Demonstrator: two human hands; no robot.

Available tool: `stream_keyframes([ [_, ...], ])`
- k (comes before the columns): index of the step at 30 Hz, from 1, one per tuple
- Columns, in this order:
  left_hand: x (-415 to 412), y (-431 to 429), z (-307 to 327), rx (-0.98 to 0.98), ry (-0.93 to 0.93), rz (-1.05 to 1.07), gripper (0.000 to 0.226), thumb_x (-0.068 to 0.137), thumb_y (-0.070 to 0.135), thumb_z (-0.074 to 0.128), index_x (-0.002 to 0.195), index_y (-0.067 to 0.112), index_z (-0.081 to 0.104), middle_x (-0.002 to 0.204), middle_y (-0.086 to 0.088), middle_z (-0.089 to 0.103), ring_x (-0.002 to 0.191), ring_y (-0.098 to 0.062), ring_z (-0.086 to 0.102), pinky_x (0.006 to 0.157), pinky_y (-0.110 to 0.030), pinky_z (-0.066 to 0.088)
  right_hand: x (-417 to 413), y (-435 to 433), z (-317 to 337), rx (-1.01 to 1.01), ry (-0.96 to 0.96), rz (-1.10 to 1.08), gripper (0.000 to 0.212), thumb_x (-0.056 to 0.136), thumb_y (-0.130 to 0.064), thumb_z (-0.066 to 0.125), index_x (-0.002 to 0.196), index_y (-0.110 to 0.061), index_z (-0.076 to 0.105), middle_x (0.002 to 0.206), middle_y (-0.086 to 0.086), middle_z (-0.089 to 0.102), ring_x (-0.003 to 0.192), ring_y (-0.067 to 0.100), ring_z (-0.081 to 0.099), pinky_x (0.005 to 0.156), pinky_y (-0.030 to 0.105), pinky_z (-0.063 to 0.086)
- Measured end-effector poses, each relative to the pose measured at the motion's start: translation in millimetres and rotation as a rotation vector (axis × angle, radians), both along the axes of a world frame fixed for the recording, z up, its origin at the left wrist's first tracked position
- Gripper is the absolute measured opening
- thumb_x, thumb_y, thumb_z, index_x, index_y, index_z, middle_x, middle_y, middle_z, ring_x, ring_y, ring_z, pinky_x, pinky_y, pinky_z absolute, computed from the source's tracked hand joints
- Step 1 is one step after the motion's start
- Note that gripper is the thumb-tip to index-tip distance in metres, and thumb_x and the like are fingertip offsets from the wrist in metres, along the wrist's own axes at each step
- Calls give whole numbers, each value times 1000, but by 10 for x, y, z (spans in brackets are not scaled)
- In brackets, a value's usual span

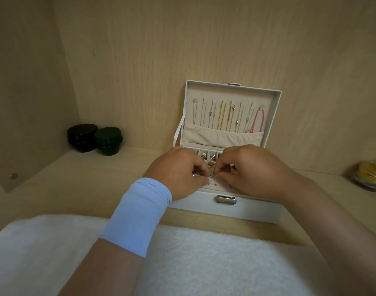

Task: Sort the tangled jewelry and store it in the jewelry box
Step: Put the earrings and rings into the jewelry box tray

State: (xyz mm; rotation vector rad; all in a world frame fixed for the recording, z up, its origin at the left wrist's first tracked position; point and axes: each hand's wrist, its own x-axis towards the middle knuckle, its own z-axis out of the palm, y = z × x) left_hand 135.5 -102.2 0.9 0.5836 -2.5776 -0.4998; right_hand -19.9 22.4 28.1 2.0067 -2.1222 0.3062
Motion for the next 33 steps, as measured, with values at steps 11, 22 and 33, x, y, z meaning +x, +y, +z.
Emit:
stream_keyframes([
  [11, 10, -14, -15, 1, 15, 3, 7, 85, 36, 73, 92, 37, 75, 82, 21, 54, 91, -3, 45, 84, -24, 44, -134, -2, 6, 85, -112, 28, 15, 91, -32, 68, 101, -39, 78, 91, -22, 66, 80, -5, 56, 75, 30, 51],
  [22, -332, 299, 245, 124, 195, -46, 11, 88, 29, 69, 93, 38, 74, 92, 19, 66, 82, 1, 57, 78, -21, 48, -824, 504, 313, -90, -380, -217, 9, 93, -23, 70, 91, -26, 77, 88, -16, 69, 63, -19, 54, 61, 2, 38],
  [33, -1771, 844, 313, -113, -249, -183, 17, 92, 27, 59, 100, 27, 74, 103, 8, 71, 90, -15, 63, 86, -33, 53, -1781, 944, -246, 174, -399, -415, 28, 84, -15, 72, 109, -25, 77, 97, -7, 72, 94, 11, 67, 86, 22, 51],
])
